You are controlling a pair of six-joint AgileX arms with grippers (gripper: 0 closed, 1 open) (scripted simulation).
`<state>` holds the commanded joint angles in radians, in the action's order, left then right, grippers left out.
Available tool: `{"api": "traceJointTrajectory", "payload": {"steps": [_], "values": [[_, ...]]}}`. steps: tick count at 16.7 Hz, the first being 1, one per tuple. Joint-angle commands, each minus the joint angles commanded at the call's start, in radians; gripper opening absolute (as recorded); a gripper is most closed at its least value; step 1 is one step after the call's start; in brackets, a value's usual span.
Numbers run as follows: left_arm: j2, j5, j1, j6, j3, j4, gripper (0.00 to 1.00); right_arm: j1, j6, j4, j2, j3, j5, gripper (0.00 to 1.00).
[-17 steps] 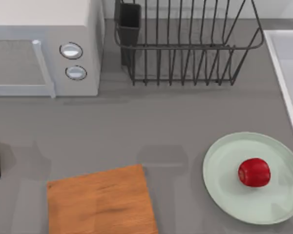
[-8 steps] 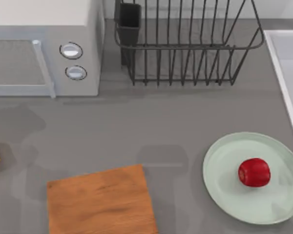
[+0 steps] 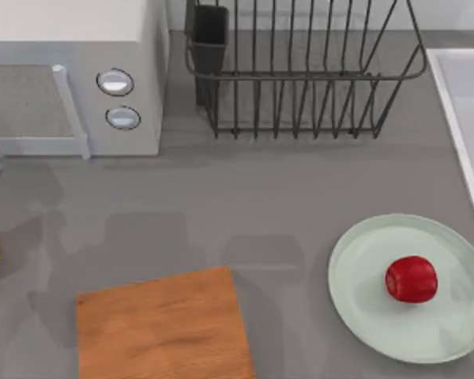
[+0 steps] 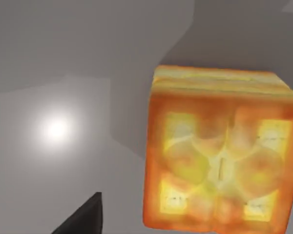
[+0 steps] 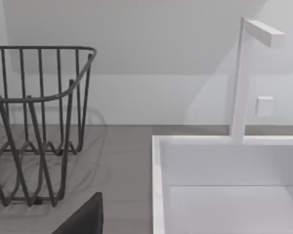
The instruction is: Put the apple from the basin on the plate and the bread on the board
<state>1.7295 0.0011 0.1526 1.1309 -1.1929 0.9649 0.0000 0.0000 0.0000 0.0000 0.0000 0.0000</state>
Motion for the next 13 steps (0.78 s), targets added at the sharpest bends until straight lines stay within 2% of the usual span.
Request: {"api": "traceJointTrajectory", "payload": {"steps": [3, 7, 13], "values": [[0.082, 0.000, 0.007, 0.058, -0.065, 0.046, 1.00, 0.000, 0.000, 0.000, 0.000, 0.000, 0.000, 1.00], [0.090, 0.000, 0.008, 0.063, -0.072, 0.050, 1.00, 0.000, 0.000, 0.000, 0.000, 0.000, 0.000, 1.00], [0.085, 0.000, 0.022, 0.076, 0.010, -0.025, 1.00, 0.000, 0.000, 0.000, 0.000, 0.000, 0.000, 1.00]]}}
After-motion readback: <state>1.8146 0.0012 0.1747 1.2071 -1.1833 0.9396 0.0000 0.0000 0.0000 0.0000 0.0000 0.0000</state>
